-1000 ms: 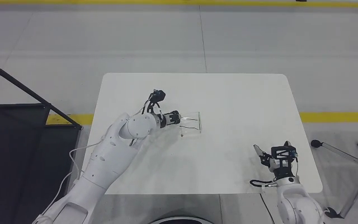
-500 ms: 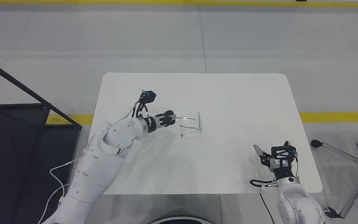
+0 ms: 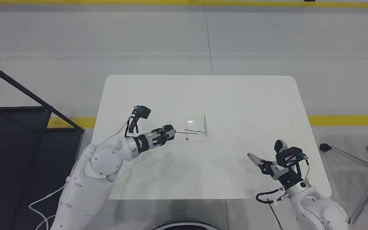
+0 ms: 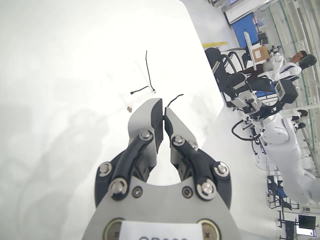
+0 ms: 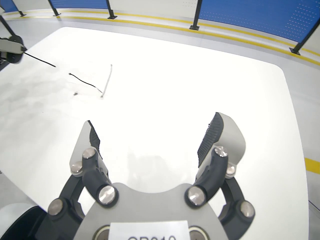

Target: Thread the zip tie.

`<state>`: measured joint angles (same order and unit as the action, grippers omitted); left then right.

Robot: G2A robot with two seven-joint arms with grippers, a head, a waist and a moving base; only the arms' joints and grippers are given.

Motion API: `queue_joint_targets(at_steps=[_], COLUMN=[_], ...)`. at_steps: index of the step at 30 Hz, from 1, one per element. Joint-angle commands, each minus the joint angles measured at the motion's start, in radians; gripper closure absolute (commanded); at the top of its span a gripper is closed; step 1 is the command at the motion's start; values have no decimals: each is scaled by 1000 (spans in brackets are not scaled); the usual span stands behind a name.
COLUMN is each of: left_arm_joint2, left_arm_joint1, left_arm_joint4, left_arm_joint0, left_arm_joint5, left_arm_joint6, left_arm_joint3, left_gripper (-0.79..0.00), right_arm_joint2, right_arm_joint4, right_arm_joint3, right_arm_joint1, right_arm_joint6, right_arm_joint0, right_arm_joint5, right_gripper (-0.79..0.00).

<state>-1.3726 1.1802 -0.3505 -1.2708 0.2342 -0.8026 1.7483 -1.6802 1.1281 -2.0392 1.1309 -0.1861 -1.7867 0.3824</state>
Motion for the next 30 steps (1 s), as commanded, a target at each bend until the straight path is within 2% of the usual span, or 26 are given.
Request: queue_joint_targets(at_steps=[1,7,18,19,24,27,30], left_arm_joint2=[-15,-47,-54,-50,-28,-25,-22], left_arm_joint1=[-4,-14,-17,-17,-19,-21,-23], left_arm_joint4=[38,89,100,100,96,112,141], left_arm_joint0=[-18,-59,-75,-78,-73,-71,-65], left_arm_joint5=[39,113,119,119,143,157,171], left_arm_joint6=[-8,-19,-15,-4,3,-1,-10], left_arm_joint3=[3,16,16,16,5,-2,-14], left_gripper=[0,0,0,0,0,0,0], right_arm_joint2=[1,17,20,34,84,143,205], right_arm_joint4=[-35,-220,-223,-236,-471,-661,-858], right_arm_joint3=[-36,-71,-69,-67,9,77,157], right_arm_joint1=[-2,-11,-11,-12,-22,-34,-46], right_arm_joint6=[-47,-238,-234,-236,-324,-443,-580], right_arm_joint0=[-1,14,15,17,99,180,279], right_arm_joint5=[27,153,151,183,347,452,486], right_gripper=[-785,-785,-785,-785,-785,-785,-785])
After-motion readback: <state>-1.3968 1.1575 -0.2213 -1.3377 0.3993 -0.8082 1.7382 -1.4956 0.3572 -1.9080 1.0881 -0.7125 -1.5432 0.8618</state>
